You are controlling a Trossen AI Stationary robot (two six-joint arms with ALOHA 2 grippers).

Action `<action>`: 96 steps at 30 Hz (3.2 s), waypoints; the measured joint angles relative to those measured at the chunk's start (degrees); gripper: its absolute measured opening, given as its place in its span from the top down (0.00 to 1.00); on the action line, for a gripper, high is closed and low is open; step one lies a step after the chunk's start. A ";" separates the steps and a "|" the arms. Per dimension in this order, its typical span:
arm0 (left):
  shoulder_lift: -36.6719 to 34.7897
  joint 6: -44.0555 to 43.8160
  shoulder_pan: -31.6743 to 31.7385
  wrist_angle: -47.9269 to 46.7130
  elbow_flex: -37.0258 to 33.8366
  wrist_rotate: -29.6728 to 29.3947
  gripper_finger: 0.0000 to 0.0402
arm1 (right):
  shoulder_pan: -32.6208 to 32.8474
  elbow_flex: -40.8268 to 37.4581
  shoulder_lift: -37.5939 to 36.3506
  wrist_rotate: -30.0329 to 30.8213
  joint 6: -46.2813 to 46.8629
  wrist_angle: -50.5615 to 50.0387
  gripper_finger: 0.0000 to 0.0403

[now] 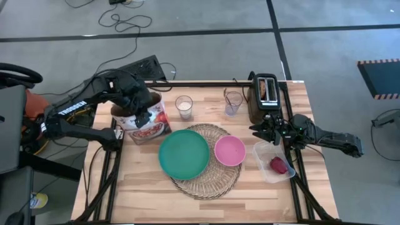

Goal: Arrange a breakfast setting
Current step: Pour the cereals from the box into the pink bowl

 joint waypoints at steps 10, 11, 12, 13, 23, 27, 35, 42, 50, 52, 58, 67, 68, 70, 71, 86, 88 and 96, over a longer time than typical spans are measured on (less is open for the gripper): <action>-0.07 3.49 -3.15 0.13 3.94 -4.93 0.81 | 0.00 0.00 -0.02 0.00 -0.04 -0.02 0.21; -0.05 4.19 -3.51 0.13 3.94 -5.46 0.77 | 0.00 0.00 -0.01 0.00 -0.04 -0.02 0.21; -0.04 4.94 -3.88 0.13 3.94 -5.67 0.74 | 0.00 0.00 -0.01 0.00 -0.04 -0.04 0.21; -0.04 5.70 -4.19 0.15 3.94 -5.68 0.71 | 0.00 0.00 -0.01 0.00 -0.04 -0.04 0.21; -0.04 7.35 -9.90 0.74 3.94 -6.32 0.60 | 0.00 0.00 -0.02 0.02 -0.04 0.01 0.21; -0.04 6.55 -13.01 0.75 3.94 -8.84 0.60 | 0.00 -0.11 0.00 0.00 -0.04 0.71 0.21; -0.06 1.61 -15.58 0.44 1.59 -11.61 0.60 | 0.00 -0.11 -0.02 3.35 3.94 6.15 0.21; 0.51 -1.07 -15.59 0.55 -4.00 -10.13 0.65 | 0.02 -0.11 0.00 10.04 5.11 10.85 0.21; 4.19 -1.10 -15.58 -0.21 -6.35 -13.78 0.84 | 0.00 -0.09 0.00 19.82 9.49 13.87 0.21; 5.49 -1.02 -15.59 -0.99 -6.31 -14.60 0.88 | 0.02 -0.09 0.00 19.80 9.51 13.52 0.21; 9.57 1.98 -15.60 -1.99 -6.11 -15.15 0.94 | 0.02 -0.09 0.00 19.74 9.51 12.87 0.21; 11.98 1.50 -16.40 -2.07 -6.08 -20.50 1.00 | 0.02 -0.04 0.00 18.34 9.46 11.28 0.21; 11.96 0.56 -16.67 -2.10 -6.06 -22.48 1.00 | 0.02 -0.04 0.00 18.07 9.46 11.00 0.21; 11.97 -1.76 -17.23 -3.08 -5.50 -26.63 1.00 | 0.04 0.00 -0.02 18.01 9.44 10.10 0.21; 11.99 -2.88 -17.62 -4.10 -5.06 -28.68 1.00 | 0.04 0.00 -0.01 18.02 9.44 9.57 0.21; 11.52 -8.81 -24.75 -13.65 6.67 -30.03 1.00 | 3.75 0.54 10.52 17.87 8.20 16.15 0.21; 11.54 -9.11 -25.15 -13.19 7.59 -29.79 1.00 | 4.38 1.78 13.11 17.88 6.82 16.20 0.21; 11.43 -6.68 -25.20 -13.31 5.94 -27.06 1.00 | 6.65 8.49 26.02 17.76 -0.74 16.41 0.21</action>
